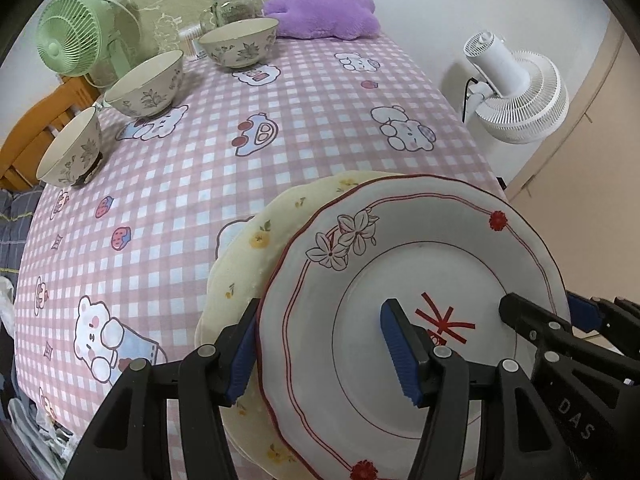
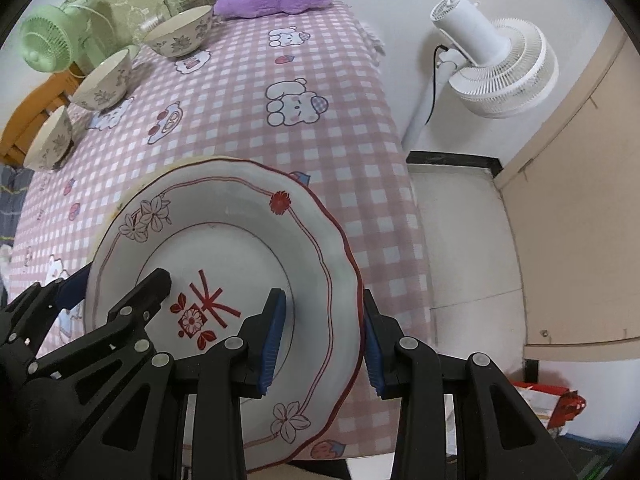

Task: Organize plates and bowls
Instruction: 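Carry the red-trimmed plate with both tools over the cream plate stack, then lower the red-trimmed plate onto the stack and open both tools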

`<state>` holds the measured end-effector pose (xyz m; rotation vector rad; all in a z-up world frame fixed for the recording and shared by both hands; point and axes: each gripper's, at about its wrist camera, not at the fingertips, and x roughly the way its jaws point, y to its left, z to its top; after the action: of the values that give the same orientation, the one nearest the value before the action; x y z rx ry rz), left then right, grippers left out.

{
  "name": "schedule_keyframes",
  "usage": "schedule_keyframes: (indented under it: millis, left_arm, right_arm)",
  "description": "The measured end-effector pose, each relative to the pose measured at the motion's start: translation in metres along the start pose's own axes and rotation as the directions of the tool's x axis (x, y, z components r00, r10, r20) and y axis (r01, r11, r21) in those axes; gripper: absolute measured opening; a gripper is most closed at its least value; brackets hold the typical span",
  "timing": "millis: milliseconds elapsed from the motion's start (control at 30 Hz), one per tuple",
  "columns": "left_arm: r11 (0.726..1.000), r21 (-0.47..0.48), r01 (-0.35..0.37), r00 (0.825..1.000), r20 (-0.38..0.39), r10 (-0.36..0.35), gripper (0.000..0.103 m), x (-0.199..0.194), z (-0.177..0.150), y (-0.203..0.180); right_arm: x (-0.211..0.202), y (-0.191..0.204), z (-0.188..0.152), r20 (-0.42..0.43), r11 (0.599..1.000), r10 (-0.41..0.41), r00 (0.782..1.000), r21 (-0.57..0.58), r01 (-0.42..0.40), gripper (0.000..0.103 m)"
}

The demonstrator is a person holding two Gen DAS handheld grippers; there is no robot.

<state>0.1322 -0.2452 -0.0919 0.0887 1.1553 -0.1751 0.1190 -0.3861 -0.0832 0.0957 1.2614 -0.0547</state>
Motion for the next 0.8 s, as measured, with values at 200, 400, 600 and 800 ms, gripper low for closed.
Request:
schedule_keyframes:
  millis: [200,400,600,800]
  left_arm:
    - [1.000,-0.005,-0.005,1.000,0.009,0.005,0.060,-0.002,-0.002,0.000]
    - [1.000,-0.015,-0.021,1.000,0.012,0.021,0.060,-0.002,-0.002,-0.003]
    - [0.996,-0.014,-0.090,0.996,0.018,0.091,0.059,-0.009,-0.006,0.000]
    - [0.990,-0.021,-0.137,0.990,0.023,0.138,0.060,-0.006,-0.006,0.003]
  right_arm:
    - [-0.012,-0.013,-0.002,0.049,0.999,0.019,0.999,0.035,-0.021,0.040]
    - [-0.016,-0.006,0.001,0.066,1.000,0.012,0.998,-0.014,-0.011,0.023]
    - [-0.009,-0.001,0.001,0.037,0.999,0.036,0.999,-0.032,-0.035,0.023]
    - [-0.001,0.009,0.005,0.022,0.998,0.055,0.998,-0.042,-0.054,0.024]
